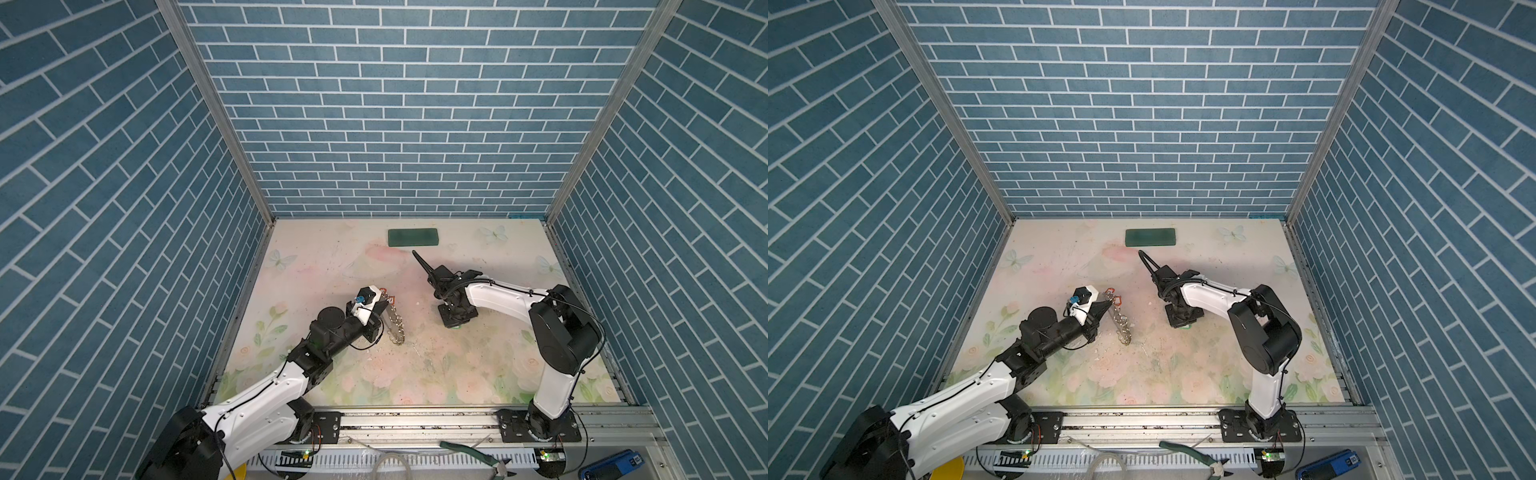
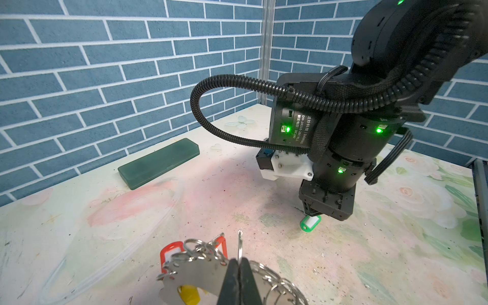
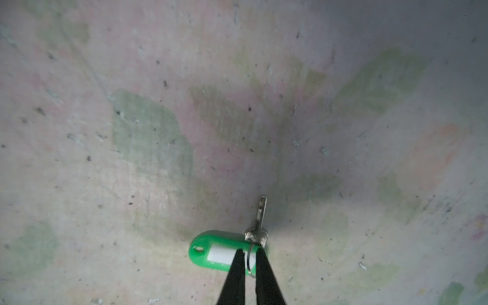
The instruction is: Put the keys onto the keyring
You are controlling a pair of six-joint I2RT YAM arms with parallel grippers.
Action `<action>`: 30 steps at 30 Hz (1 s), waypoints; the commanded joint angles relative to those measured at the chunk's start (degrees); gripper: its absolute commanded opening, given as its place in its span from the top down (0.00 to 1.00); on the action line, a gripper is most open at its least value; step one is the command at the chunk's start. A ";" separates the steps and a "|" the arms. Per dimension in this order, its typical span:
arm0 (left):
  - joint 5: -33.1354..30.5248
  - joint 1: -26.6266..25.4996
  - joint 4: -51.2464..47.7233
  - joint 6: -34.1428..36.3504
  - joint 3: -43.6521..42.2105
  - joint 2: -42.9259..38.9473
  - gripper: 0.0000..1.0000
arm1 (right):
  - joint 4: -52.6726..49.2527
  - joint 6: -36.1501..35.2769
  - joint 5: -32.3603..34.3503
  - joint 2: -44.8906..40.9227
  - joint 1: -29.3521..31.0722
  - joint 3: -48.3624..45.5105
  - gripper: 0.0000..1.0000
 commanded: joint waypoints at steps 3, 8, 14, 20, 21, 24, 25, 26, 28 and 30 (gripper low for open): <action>0.70 -0.16 1.25 0.51 0.57 -0.04 1.00 | -2.56 -0.82 1.95 1.42 -0.12 2.20 0.89; 0.68 -0.20 1.17 0.51 0.58 -0.04 1.00 | -2.57 -0.82 1.96 1.51 -0.12 2.20 0.90; 0.72 -0.16 1.27 0.52 0.58 0.01 1.00 | -2.96 -0.82 2.34 1.38 -0.03 2.29 0.88; 0.86 -0.16 1.25 0.51 0.52 -0.09 1.00 | -3.69 -0.91 3.41 1.71 0.08 2.29 0.87; 0.82 -0.17 1.21 0.50 0.53 -0.16 1.00 | -3.78 -0.91 3.53 1.69 0.08 2.29 0.88; 0.89 -0.16 1.18 0.50 0.53 -0.18 1.00 | -3.80 -0.72 3.45 1.86 0.06 2.37 0.91; 0.90 -0.16 1.27 0.54 0.57 -0.15 1.00 | -3.87 -0.72 3.53 1.87 0.05 2.38 0.92; 0.85 -0.16 1.25 0.57 0.52 -0.21 1.00 | -3.95 -0.64 3.76 1.99 0.11 2.37 0.92; 0.89 -0.16 1.28 0.52 0.58 -0.14 1.00 | -4.00 -0.64 4.21 2.03 0.10 2.46 0.94; 0.84 -0.20 1.28 0.50 0.53 -0.06 1.00 | -4.13 -0.65 4.40 1.96 0.15 2.54 0.97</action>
